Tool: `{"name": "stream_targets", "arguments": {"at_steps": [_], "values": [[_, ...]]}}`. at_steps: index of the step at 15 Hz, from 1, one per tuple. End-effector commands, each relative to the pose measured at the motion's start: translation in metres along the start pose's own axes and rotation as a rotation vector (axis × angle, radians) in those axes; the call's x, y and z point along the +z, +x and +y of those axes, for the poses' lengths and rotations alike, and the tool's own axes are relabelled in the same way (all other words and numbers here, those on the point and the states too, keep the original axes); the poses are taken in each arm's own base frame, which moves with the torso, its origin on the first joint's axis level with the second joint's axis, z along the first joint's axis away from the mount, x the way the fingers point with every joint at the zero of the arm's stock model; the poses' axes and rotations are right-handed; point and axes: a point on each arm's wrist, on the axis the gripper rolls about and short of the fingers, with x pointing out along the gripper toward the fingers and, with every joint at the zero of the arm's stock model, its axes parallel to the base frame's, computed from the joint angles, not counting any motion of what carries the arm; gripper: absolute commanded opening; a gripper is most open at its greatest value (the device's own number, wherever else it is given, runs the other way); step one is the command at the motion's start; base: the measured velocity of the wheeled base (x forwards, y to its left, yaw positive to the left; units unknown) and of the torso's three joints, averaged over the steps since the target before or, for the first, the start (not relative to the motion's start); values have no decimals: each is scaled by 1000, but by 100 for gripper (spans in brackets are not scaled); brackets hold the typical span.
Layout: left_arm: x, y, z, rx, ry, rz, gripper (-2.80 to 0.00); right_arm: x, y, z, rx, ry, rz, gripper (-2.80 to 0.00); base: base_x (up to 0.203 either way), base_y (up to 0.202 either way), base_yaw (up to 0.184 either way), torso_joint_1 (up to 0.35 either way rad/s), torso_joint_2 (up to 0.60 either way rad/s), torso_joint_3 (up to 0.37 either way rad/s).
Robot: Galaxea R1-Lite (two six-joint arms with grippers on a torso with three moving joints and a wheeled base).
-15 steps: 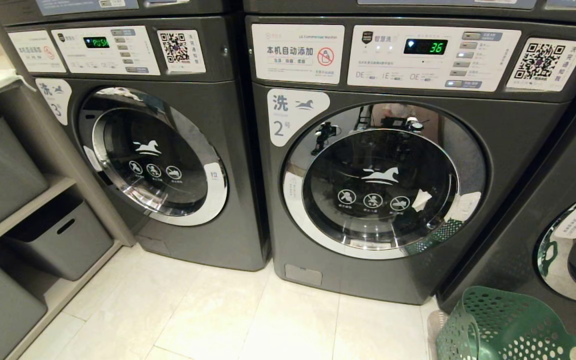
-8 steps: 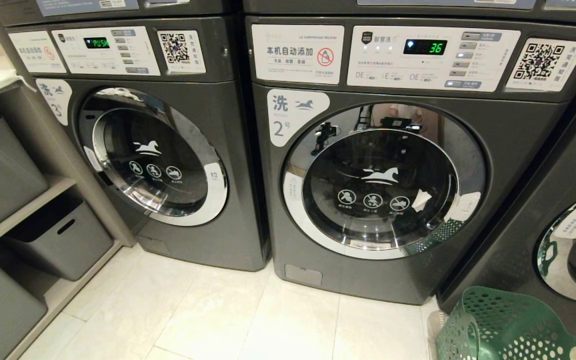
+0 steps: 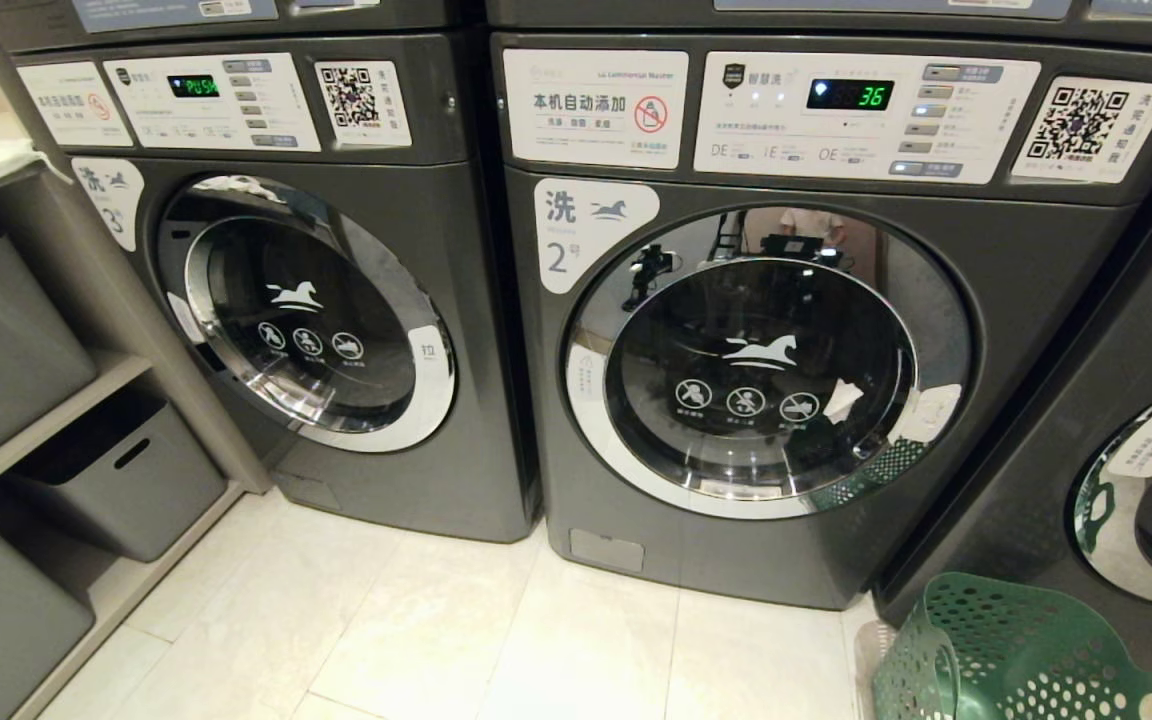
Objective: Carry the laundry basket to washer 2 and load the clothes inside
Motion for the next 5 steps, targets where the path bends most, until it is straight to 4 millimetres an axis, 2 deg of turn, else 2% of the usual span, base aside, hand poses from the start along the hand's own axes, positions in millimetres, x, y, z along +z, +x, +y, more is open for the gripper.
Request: {"name": "stream_targets", "arguments": {"at_steps": [1,5], "values": [[0,0,0,0,0,2,-280,0,0,0,0,-2,2,-280,0,0,0,0,0,0],[0,0,0,0,0,2,-280,0,0,0,-1,3,4,-280,0,0,0,0,0,0]]}}
